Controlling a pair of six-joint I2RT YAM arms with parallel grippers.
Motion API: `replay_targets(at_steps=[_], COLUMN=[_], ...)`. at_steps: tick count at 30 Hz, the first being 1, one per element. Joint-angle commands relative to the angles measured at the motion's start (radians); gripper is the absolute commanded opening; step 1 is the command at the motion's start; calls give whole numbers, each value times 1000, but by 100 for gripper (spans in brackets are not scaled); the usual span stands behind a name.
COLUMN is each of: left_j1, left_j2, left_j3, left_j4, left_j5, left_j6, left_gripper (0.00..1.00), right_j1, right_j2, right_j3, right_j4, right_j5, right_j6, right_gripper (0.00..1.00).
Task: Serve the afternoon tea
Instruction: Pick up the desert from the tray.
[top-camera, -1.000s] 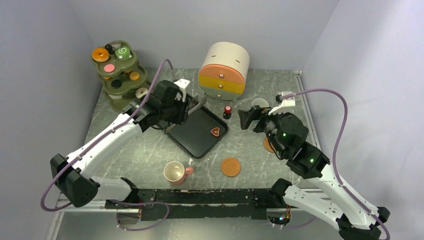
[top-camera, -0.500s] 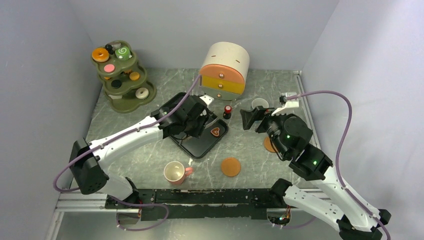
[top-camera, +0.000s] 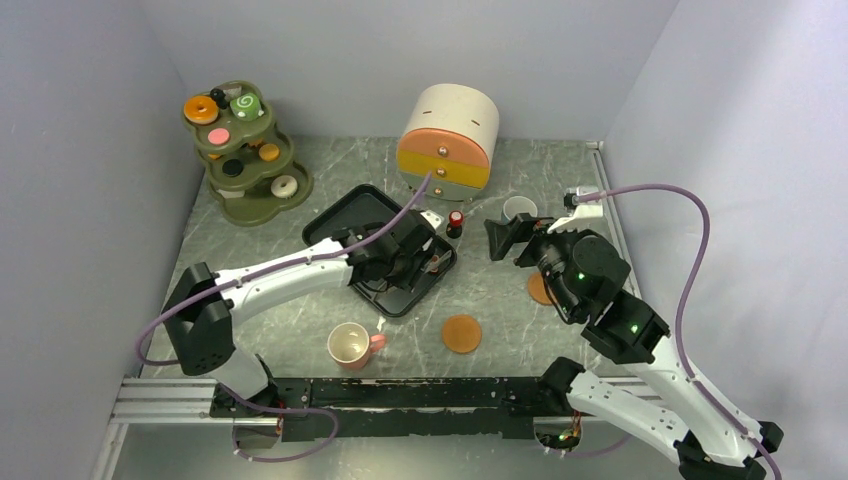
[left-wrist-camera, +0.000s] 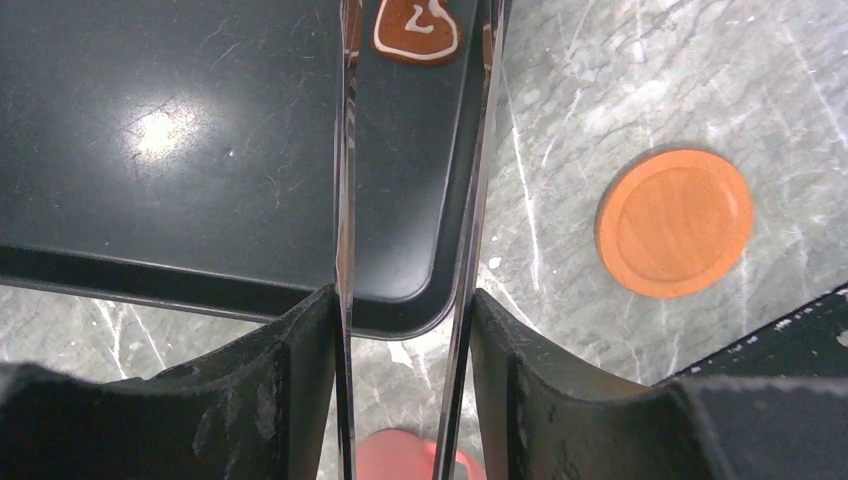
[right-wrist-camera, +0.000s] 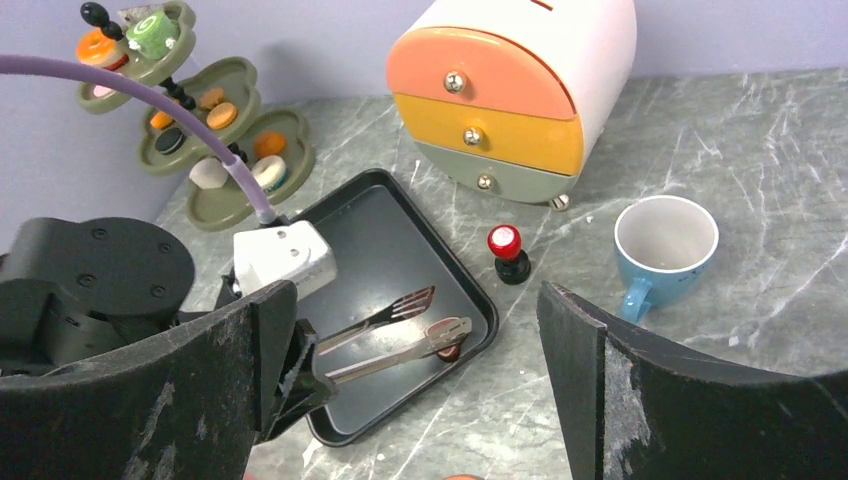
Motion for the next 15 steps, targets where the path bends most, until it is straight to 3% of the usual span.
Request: replay_targets(at_steps=[1,15], left_j1=[-17,-44], left_j2=[28,64], left_j3=[11,-4], left_j4=[29,40], left_j5=[-67,-96], left_j6=[-8,-4], left_gripper=[54,54], right_j1=[-5,-5], right_j2=[-10,-19], right_j3=[30,19], right_j4=[-17,-6], right_j5=[19,4], right_j6=[-10,-2], right_gripper=[94,94])
